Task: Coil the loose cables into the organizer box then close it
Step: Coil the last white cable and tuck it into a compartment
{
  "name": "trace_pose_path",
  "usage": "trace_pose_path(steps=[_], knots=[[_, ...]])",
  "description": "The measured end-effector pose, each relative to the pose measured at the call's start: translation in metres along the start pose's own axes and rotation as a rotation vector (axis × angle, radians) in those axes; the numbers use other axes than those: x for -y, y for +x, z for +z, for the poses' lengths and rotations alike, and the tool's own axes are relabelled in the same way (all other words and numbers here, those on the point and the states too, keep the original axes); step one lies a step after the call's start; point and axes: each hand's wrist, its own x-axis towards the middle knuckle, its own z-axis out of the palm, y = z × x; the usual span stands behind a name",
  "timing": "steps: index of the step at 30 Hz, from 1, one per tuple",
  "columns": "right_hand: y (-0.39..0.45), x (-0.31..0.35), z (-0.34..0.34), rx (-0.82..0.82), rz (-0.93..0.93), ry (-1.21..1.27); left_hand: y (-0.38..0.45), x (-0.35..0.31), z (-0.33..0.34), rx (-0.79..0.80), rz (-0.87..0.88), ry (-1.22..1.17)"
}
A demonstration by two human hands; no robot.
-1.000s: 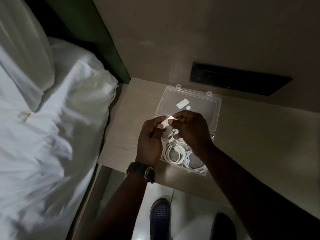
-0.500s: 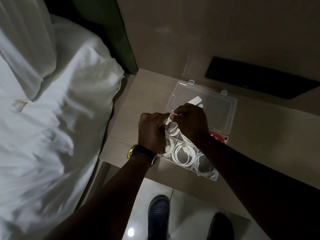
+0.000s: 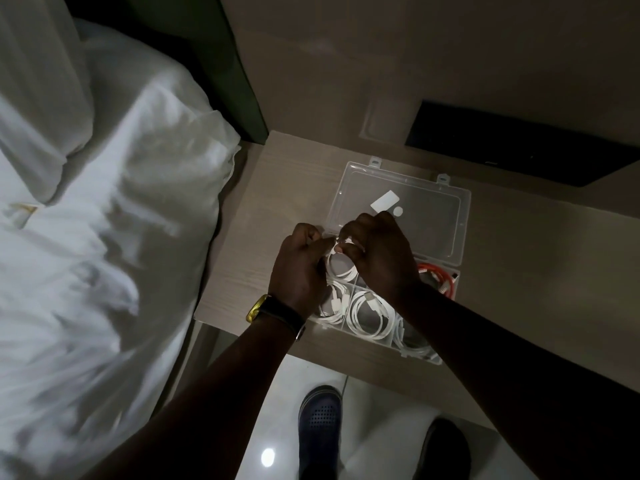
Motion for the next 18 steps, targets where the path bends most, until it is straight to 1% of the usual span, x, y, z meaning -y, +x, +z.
trace_pose_path(steps=[4, 6, 8, 10, 16, 18], knots=[[-0.014, -0.011, 0.002, 0.004, -0.168, -0.071, -0.002, 0.0, 0.0, 0.052, -0.02, 0.066], [-0.031, -0.018, 0.004, 0.076, -0.205, -0.154, -0.006, -0.002, -0.001, 0.089, -0.007, 0.109], [-0.047, -0.023, 0.005, 0.155, -0.185, -0.263, -0.01, -0.002, -0.002, 0.114, 0.005, 0.143], [-0.053, -0.028, 0.007, 0.176, -0.168, -0.318, -0.015, -0.003, 0.0, 0.118, -0.008, 0.155], [-0.051, -0.028, 0.009, 0.223, -0.179, -0.338, -0.02, -0.014, 0.003, 0.109, -0.014, 0.161], [-0.053, -0.025, 0.004, 0.218, -0.175, -0.332, -0.017, -0.01, 0.002, 0.082, -0.045, 0.112]])
